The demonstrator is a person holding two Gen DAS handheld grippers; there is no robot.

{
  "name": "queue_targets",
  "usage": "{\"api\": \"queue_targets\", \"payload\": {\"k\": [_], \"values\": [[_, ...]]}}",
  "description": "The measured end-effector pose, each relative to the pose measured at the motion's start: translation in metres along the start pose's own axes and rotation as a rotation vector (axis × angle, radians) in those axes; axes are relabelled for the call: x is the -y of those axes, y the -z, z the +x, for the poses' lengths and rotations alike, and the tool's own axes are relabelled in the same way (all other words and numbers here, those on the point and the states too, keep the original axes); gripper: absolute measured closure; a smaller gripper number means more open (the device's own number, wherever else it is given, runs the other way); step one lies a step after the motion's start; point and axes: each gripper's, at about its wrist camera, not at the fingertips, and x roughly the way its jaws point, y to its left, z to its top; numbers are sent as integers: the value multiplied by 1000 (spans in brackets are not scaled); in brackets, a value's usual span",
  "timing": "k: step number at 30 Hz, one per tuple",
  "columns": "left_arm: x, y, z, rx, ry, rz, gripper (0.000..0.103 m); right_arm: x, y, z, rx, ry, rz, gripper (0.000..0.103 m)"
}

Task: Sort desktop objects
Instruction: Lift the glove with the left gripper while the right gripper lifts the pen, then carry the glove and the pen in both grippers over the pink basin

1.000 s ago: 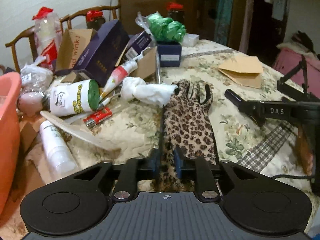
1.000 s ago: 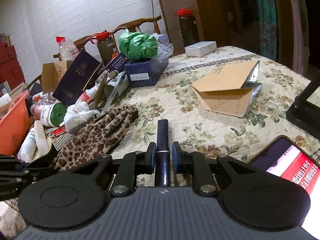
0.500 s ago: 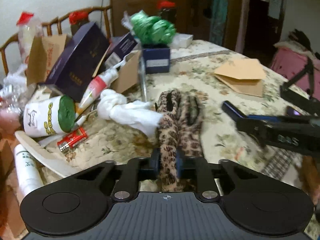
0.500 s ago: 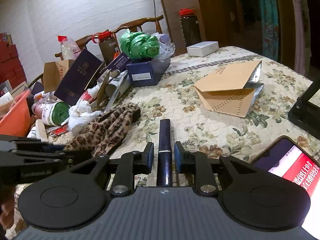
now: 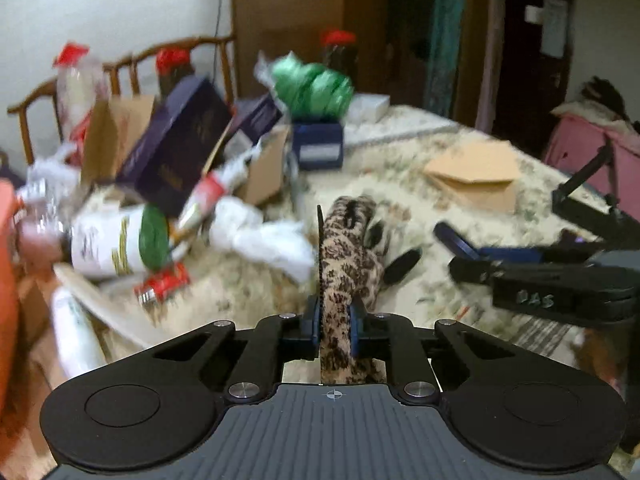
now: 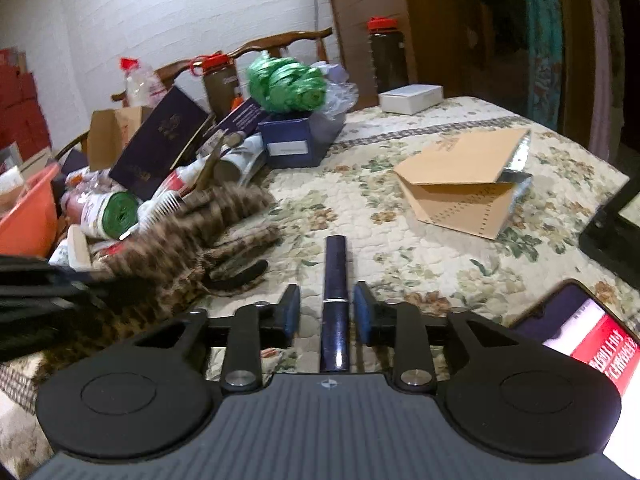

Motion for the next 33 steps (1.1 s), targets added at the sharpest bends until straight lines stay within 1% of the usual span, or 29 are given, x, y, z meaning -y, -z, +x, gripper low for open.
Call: {"api": "queue_targets", "payload": {"k": [1, 2, 3, 5, 6, 7, 9, 11, 15, 19, 21, 25, 29, 33], "values": [[-3, 1, -1, 4, 5, -8, 94, -2, 0, 0, -1, 9, -9, 73], [-6, 1, -5, 13, 13, -21, 94, -3, 0, 0, 0, 38, -12, 84], [-8, 1, -10, 21, 21, -34, 94, -4, 0, 0, 1, 69, -11, 87], [-10, -1, -20, 42, 33, -39, 94, -4, 1, -5, -1, 50, 25, 87], [-10, -1, -25, 55, 29, -35, 94, -5, 3, -9, -8, 13, 49, 87], [-10, 0, -28, 62, 31, -35, 94, -7, 5, -12, -21, -47, 77, 87], [-10, 2, -34, 63, 52, -47, 93, -12, 9, -18, -45, -143, 115, 87], [-11, 7, -42, 65, 78, -54, 93, -22, 14, -23, -69, -210, 126, 87], [-16, 13, -64, 100, 80, -56, 93, -39, 16, -33, -89, -259, 110, 87], [-31, 10, -88, 142, 74, -78, 92, -55, 3, -44, -79, -317, 109, 87], [-39, 6, -101, 168, 57, -83, 92, -67, -6, -51, -68, -354, 104, 87], [-61, -3, -132, 224, 23, -98, 91, -104, -30, -64, -28, -408, 40, 87], [-87, -16, -170, 298, -54, -106, 90, -150, -54, -74, 18, -467, -27, 87], [-123, -25, -206, 355, -138, -139, 90, -198, -76, -79, 60, -527, -79, 87]]}}
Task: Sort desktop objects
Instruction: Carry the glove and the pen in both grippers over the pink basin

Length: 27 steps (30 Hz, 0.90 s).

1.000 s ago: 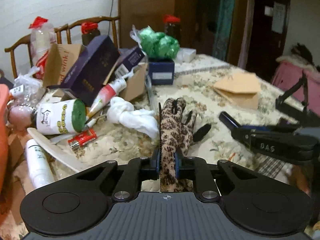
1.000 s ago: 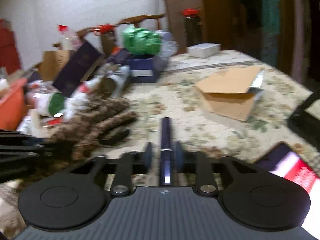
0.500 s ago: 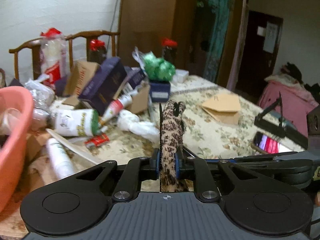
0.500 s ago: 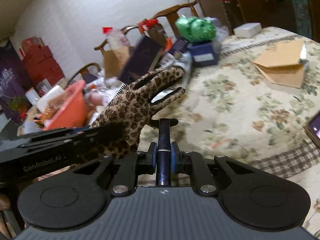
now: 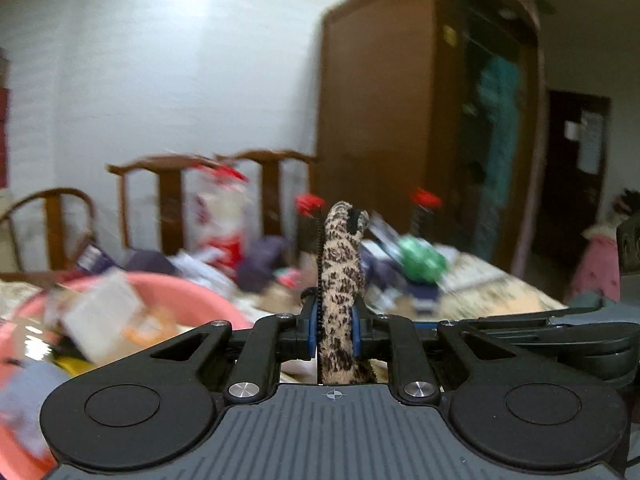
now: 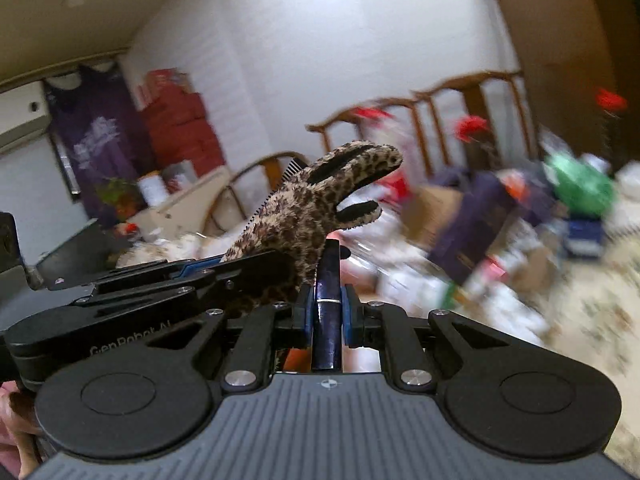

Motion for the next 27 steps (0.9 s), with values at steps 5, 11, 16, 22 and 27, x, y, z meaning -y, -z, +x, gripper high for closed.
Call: {"api": "queue_targets", "payload": {"k": [5, 11, 16, 22, 27], "values": [[-48, -24, -24, 51, -104, -31, 91, -48, -29, 34, 5, -78, -51, 87], [-99, -39, -44, 81, -199, -78, 90, -101, -49, 72, 7, -129, -123, 87], [-136, -34, -38, 66, -234, -133, 89, -131, -49, 101, -7, -123, -179, 87], [-176, -10, -2, -35, -283, -203, 86, -134, -32, 150, -80, -53, -210, 87], [-199, 20, 42, -194, -339, -230, 70, -127, -8, 201, -197, 48, -241, 87]]}}
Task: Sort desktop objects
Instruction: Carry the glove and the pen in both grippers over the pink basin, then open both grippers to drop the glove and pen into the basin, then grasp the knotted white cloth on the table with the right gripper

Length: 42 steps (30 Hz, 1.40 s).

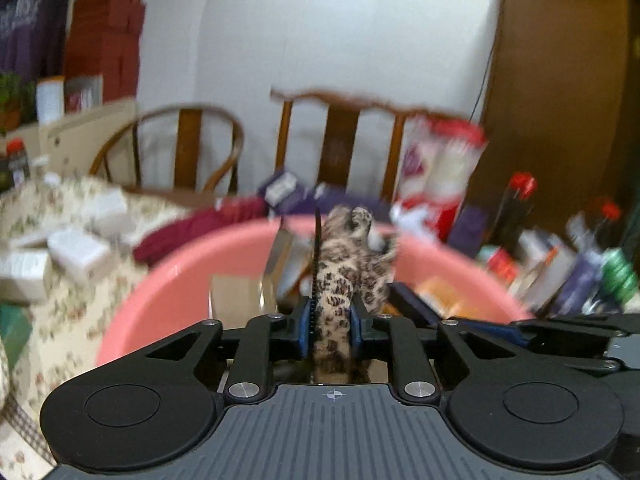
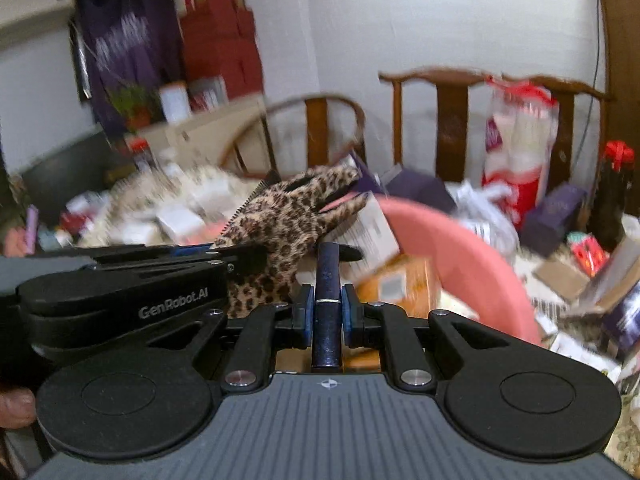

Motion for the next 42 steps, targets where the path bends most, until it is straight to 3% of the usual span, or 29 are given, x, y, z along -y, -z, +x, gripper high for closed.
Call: {"api": "queue_targets", "payload": {"k": [4, 10, 12, 14, 17, 18, 19, 24, 26, 31, 36, 39, 42], "values": [[-4, 13, 20, -51, -41, 13, 54, 0, 15, 13, -17, 18, -15, 86], [5, 15, 29, -85, -97, 59, 49, 2, 21, 12, -15, 24, -20, 86], [10, 14, 32, -91, -138, 85, 38, 3, 22, 9, -5, 28, -39, 87], [13, 15, 24, -61, -179, 96, 18, 7, 22, 3, 9, 7, -47, 84], [15, 14, -4, 34, -151, 110, 12, 18, 20, -24, 52, -39, -26, 51], [16, 12, -15, 69, -147, 105, 10, 24, 20, -34, 86, -64, -20, 34], [16, 11, -25, 101, -148, 93, 6, 29, 22, -47, 129, -78, -16, 28], [28, 6, -69, 217, -137, 47, 2, 60, 28, -105, 234, -125, 6, 28], [45, 10, -83, 237, -85, 74, 1, 76, 40, -129, 263, -86, -37, 28], [120, 38, -104, 262, 120, 227, 0, 131, 87, -165, 277, 111, -71, 22], [201, 74, -81, 176, 339, 329, 0, 192, 130, -162, 174, 311, -19, 22], [239, 93, -44, 92, 371, 346, 0, 220, 145, -154, 103, 334, 51, 22], [256, 104, 5, 8, 313, 323, 0, 237, 150, -139, 40, 337, 81, 23]]}}
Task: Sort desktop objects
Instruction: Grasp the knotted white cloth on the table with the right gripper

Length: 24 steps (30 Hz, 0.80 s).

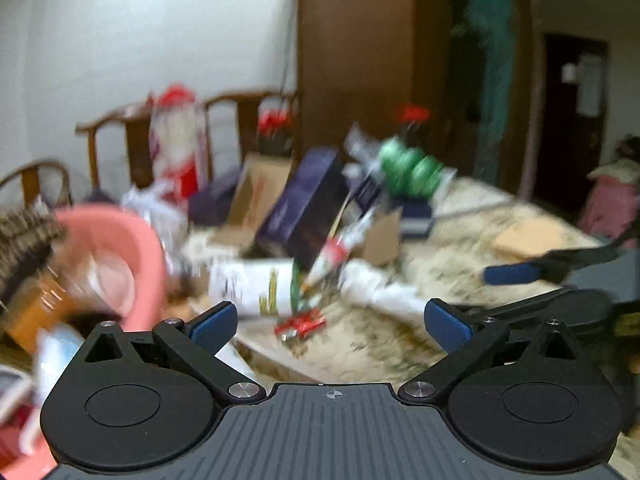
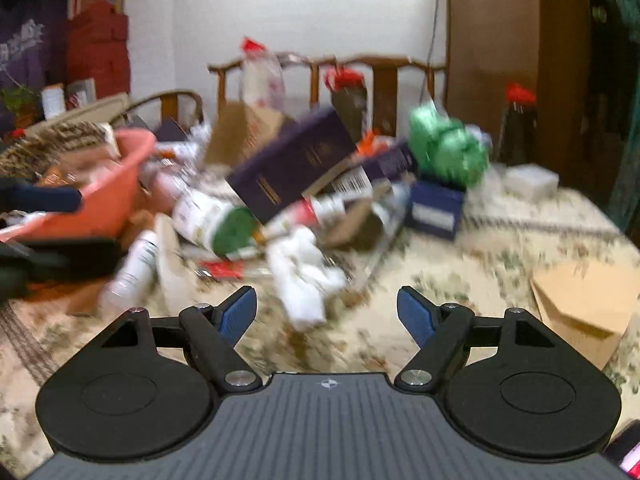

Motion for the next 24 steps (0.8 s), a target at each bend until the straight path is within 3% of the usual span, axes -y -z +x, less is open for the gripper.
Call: {"api": "queue_targets", "payload": {"k": [3, 6, 8, 11, 12, 13, 17, 21, 24], "values": [[-10, 7, 24, -31, -1, -63, 1, -1, -2, 15, -29, -26, -21, 23], [-13, 16, 27, -24, -16, -52, 7, -4, -5, 32, -39, -41, -58, 23], [-9, 22, 26, -15, -28, -6, 6, -7, -9, 49, -56, -40, -67, 24], [-6, 32, 26, -23, -32, 50, 0, -5, -10, 77, -125, -47, -28, 55], [-5, 34, 28, -34, -33, 54, 0, -3, -8, 80, -129, -42, -7, 78], [-3, 35, 27, -34, -32, 59, 0, -2, -6, 82, -156, -26, 11, 81], [-7, 32, 21, 3, -25, 32, 0, 7, 1, 64, -122, -32, 74, 83], [-18, 32, 30, -37, -25, -52, 0, 17, 0, 56, -151, -73, 157, 83], [-17, 34, 37, -35, -101, -23, 0, 23, -4, 58, -172, -62, 201, 83]]}}
